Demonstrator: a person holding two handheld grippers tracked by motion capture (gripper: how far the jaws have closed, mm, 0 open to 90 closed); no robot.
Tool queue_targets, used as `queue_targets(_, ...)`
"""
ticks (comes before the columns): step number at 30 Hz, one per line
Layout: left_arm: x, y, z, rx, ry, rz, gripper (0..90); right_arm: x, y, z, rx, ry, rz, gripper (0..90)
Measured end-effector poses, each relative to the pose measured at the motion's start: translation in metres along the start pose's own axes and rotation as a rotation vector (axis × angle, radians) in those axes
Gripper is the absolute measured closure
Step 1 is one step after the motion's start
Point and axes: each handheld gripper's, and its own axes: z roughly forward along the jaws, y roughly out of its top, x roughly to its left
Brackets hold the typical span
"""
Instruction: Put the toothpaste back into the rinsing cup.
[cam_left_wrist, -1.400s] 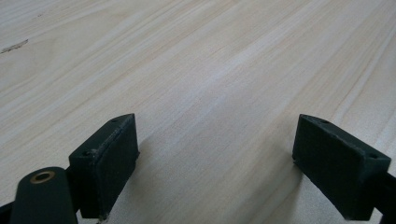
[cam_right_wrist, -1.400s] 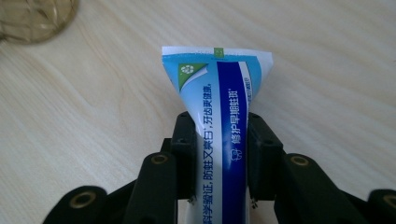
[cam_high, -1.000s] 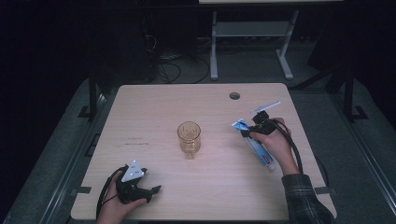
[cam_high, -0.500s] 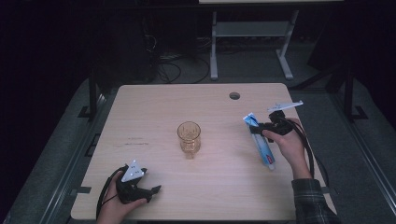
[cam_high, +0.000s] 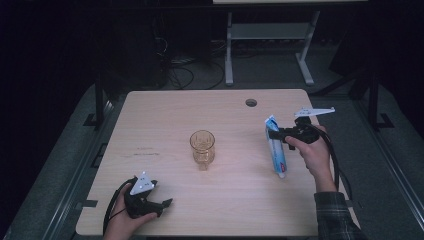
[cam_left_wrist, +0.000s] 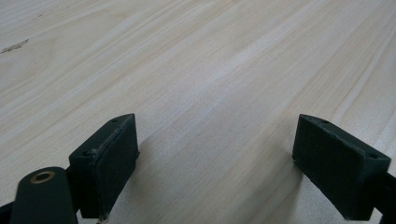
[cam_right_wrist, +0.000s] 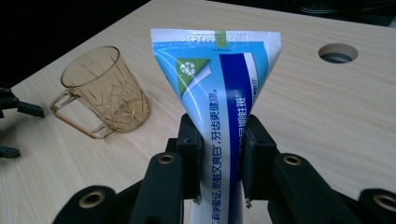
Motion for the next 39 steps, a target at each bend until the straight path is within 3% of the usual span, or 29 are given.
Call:
queue_targets(17,0.0,0.0,0.0,0.0,0.001,0.0,13.5,0.015,0.016,0.0,-0.089,0.072,-0.054,72.1)
queue_targets(27,0.0,0.0,0.0,0.0,0.001,-0.001,13.5,0.03,0.032,0.009,-0.116,0.106,-0.102,72.1)
queue_targets(39,0.0,0.0,0.0,0.001,0.002,0.002,13.5,0.041,0.048,0.018,-0.136,0.133,-0.127,72.1)
